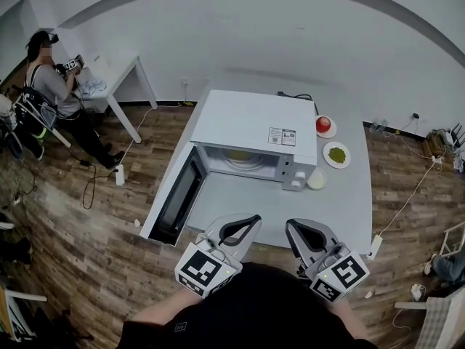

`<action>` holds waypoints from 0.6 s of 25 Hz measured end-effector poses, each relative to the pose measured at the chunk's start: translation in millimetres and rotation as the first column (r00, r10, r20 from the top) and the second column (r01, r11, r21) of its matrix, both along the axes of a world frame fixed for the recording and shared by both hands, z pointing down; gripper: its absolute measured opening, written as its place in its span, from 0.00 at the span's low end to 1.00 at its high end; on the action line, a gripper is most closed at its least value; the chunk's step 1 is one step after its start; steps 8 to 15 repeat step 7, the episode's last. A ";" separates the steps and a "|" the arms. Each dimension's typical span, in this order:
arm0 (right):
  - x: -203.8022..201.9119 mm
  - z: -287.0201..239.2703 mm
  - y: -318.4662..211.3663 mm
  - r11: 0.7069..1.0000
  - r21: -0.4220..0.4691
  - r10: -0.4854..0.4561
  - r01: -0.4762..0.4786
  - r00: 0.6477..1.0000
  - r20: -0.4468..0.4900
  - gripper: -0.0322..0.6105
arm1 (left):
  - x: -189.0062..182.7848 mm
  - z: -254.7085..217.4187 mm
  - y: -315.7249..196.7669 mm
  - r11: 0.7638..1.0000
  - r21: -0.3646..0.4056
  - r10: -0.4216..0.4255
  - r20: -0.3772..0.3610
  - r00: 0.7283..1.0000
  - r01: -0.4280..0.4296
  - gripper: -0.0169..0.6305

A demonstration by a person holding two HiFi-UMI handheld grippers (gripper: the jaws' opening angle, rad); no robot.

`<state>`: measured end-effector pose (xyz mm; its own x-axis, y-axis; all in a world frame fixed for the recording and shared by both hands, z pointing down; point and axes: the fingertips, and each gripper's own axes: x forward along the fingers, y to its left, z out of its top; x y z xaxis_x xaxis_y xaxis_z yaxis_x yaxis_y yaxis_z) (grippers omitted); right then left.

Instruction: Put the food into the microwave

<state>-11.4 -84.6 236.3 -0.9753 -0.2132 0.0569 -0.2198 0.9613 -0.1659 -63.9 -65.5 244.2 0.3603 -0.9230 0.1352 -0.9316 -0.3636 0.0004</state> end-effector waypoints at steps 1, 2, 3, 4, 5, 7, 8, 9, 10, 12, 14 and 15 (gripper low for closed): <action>0.5 0.4 -0.2 1.000 0.000 0.000 0.000 1.000 -0.002 0.07 | 0.6 0.3 -0.4 1.000 0.000 0.001 -0.001 1.000 -0.001 0.04; 1.1 0.8 -0.6 1.000 -0.001 0.001 -0.001 1.000 -0.004 0.07 | 1.2 0.7 -0.8 1.000 -0.001 0.001 -0.003 1.000 -0.001 0.04; 1.8 1.5 -1.0 1.000 -0.002 0.001 -0.001 1.000 -0.005 0.07 | 1.8 1.3 -1.2 1.000 -0.002 0.001 -0.005 1.000 -0.001 0.04; 2.5 2.2 -1.4 1.000 -0.004 0.002 -0.002 1.000 -0.006 0.07 | 2.7 2.0 -1.7 1.000 -0.003 0.001 -0.007 1.000 -0.001 0.04; 3.1 2.9 -1.6 1.000 -0.006 0.002 -0.002 1.000 -0.007 0.07 | 3.6 2.7 -2.1 1.000 -0.004 0.003 -0.008 1.000 -0.003 0.04; 4.0 4.3 -1.7 1.000 -0.009 0.000 0.000 1.000 -0.007 0.07 | 5.7 4.2 -3.1 1.000 -0.007 0.005 -0.010 1.000 -0.005 0.04; 4.0 4.3 -1.7 1.000 -0.009 0.000 0.000 1.000 -0.007 0.07 | 5.7 4.2 -3.1 1.000 -0.007 0.005 -0.010 1.000 -0.005 0.04; 4.0 4.3 -1.7 1.000 -0.009 0.000 0.000 1.000 -0.007 0.07 | 5.7 4.2 -3.1 1.000 -0.007 0.005 -0.010 1.000 -0.005 0.04; 4.0 4.3 -1.7 1.000 -0.009 0.000 0.000 1.000 -0.007 0.07 | 5.7 4.2 -3.1 1.000 -0.007 0.005 -0.010 1.000 -0.005 0.04; 4.0 4.3 -1.7 1.000 -0.009 0.000 0.000 1.000 -0.007 0.07 | 5.7 4.2 -3.1 1.000 -0.007 0.005 -0.010 1.000 -0.005 0.04; 4.0 4.3 -1.7 1.000 -0.009 0.000 0.000 1.000 -0.007 0.07 | 5.7 4.2 -3.1 1.000 -0.007 0.005 -0.010 1.000 -0.005 0.04; 4.0 4.3 -1.7 1.000 -0.009 0.000 0.000 1.000 -0.007 0.07 | 5.7 4.2 -3.1 1.000 -0.007 0.005 -0.010 1.000 -0.005 0.04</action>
